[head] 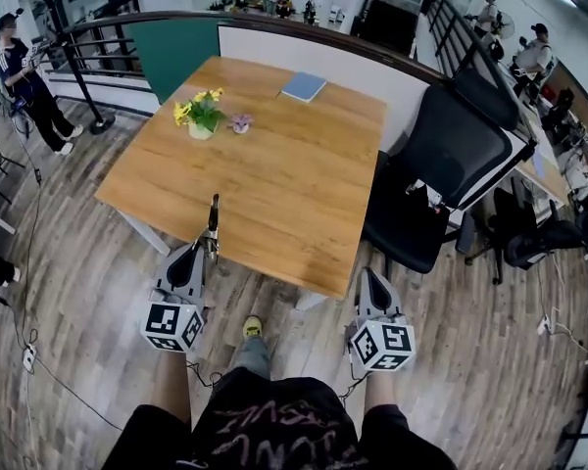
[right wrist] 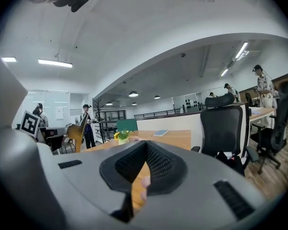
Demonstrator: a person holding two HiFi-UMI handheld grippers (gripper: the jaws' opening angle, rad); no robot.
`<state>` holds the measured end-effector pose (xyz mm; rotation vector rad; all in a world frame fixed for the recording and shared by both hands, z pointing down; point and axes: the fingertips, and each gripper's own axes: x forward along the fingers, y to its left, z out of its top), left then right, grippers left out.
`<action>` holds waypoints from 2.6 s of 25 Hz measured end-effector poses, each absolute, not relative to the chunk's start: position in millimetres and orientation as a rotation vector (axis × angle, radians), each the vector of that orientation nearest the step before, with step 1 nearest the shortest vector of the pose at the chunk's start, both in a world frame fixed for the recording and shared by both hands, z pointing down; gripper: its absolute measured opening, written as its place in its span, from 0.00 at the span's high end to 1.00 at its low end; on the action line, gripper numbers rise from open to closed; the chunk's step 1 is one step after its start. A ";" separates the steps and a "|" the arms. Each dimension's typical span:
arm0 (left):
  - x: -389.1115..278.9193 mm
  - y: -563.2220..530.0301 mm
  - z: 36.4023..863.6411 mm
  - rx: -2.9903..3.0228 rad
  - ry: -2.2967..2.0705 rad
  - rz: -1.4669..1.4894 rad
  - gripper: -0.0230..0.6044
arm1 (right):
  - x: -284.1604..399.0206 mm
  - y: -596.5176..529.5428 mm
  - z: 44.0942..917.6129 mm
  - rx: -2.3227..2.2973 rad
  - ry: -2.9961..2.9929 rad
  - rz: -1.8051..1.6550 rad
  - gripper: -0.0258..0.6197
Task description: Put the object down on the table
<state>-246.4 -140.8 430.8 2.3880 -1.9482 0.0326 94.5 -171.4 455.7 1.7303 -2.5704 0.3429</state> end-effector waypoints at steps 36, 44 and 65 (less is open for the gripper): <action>-267.3 -339.1 474.0 2.549 -1.642 0.319 0.94 | 41.5 -329.6 449.1 1.861 -2.488 0.363 0.95; -246.7 -356.2 474.7 2.557 -1.670 0.406 0.93 | 56.8 -354.5 451.2 1.825 -2.550 0.379 0.95; -202.2 -419.6 492.8 2.687 -1.614 0.768 0.93 | 68.0 -390.5 459.0 1.785 -2.595 0.416 0.95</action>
